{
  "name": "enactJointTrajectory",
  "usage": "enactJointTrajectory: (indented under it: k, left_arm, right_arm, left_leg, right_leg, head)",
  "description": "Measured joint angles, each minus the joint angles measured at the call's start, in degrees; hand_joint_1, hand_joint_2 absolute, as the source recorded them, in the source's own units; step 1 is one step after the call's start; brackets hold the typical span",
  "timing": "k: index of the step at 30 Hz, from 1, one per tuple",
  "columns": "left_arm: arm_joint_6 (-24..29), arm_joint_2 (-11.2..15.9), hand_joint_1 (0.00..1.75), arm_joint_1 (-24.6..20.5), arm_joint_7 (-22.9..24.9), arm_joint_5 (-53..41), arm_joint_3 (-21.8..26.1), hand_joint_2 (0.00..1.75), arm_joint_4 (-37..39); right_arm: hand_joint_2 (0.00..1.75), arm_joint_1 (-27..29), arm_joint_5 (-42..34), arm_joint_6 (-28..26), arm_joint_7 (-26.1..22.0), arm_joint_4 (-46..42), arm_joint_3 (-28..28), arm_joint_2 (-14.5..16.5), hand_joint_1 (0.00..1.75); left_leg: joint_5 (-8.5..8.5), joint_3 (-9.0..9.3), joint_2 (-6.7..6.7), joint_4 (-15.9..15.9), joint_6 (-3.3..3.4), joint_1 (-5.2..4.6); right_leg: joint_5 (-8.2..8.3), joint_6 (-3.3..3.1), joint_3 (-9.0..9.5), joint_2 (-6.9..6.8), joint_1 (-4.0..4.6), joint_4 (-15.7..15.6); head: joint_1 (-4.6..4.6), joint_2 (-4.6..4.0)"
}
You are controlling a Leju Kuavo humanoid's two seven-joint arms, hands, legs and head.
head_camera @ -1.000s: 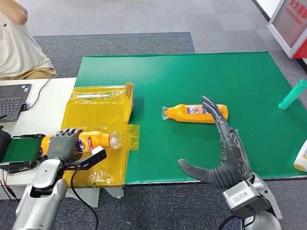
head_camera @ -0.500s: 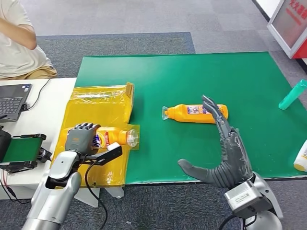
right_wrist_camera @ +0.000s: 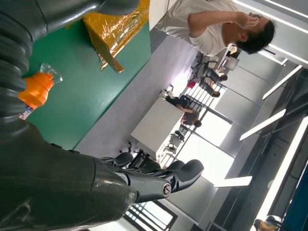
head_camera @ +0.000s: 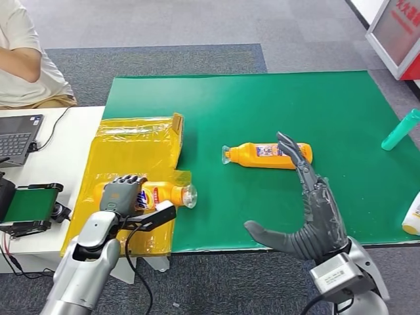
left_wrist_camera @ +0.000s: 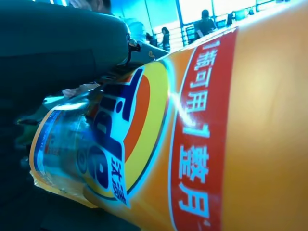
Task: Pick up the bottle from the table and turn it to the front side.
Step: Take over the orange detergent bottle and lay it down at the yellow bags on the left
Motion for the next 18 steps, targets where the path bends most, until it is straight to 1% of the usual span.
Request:
enactJointTrajectory:
  k: [2, 3, 4, 6, 7, 8, 18]
  left_arm:
    - [0.3, -0.1, 1.75, 0.0, 0.0, 0.0, 0.0, 1.75, 0.6]
    - [0.5, -0.2, 1.69, -0.1, 0.0, 0.0, 0.1, 1.75, 0.9]
    - [0.7, -0.3, 1.31, -0.1, 0.0, 0.0, 0.2, 1.75, 1.1]
    - [0.8, -0.6, 0.44, -0.1, 0.0, 0.0, 0.4, 1.75, 1.4]
    - [0.9, -0.8, 0.06, 0.0, 0.0, 0.0, 0.5, 1.75, 1.4]
    - [1.1, -1.0, 0.0, 0.1, 0.0, 0.0, 0.7, 1.75, 1.5]
    - [1.6, -2.6, 0.0, 0.7, -0.1, 0.0, 1.9, 1.75, 1.7]
  right_arm:
    - [1.75, 0.0, -0.1, 0.1, -0.1, -0.2, 0.0, -0.1, 0.0]
    - [1.75, 0.1, -0.1, 0.1, -0.1, -0.3, 0.0, -0.1, 0.0]
    - [1.75, 0.1, -0.1, 0.1, -0.1, -0.4, -0.1, -0.2, 0.0]
    - [1.75, 0.1, -0.1, 0.1, -0.1, -0.5, -0.1, -0.3, 0.0]
    - [1.75, 0.2, -0.1, 0.1, -0.1, -0.6, -0.1, -0.3, 0.0]
    - [1.75, 0.2, 0.0, 0.1, -0.1, -0.6, -0.2, -0.3, 0.0]
    - [1.75, 1.3, 0.2, 0.1, 0.2, -0.8, -1.0, -0.6, 0.0]
  left_leg:
    - [0.0, 0.01, 0.0, 0.0, 0.0, 0.0]
    - [0.0, 0.01, 0.0, 0.0, 0.0, 0.0]
    - [0.0, 0.02, 0.0, 0.0, 0.0, 0.0]
    - [0.0, 0.02, 0.0, 0.0, -0.01, 0.0]
    - [0.0, 0.03, 0.0, 0.0, -0.01, 0.0]
    - [0.0, 0.03, 0.0, 0.0, -0.01, 0.0]
    - [0.0, 0.02, 0.0, 0.0, 0.0, 0.0]
  right_leg:
    - [0.0, 0.0, 0.01, 0.0, 0.0, 0.0]
    - [0.0, 0.0, 0.01, 0.0, 0.0, 0.0]
    - [0.0, 0.0, 0.01, 0.0, 0.0, 0.0]
    - [0.0, -0.01, 0.02, 0.0, 0.0, 0.0]
    - [0.01, -0.01, 0.02, 0.0, 0.01, 0.0]
    - [0.01, -0.01, 0.02, 0.0, 0.01, 0.0]
    - [0.01, 0.0, 0.02, 0.0, 0.01, 0.0]
  head:
    - [-0.01, 0.0]
    - [-0.01, 0.0]
    - [-0.01, 0.0]
    - [-0.01, 0.0]
    - [-0.01, 0.0]
    - [-0.01, 0.0]
    - [0.0, -0.01]
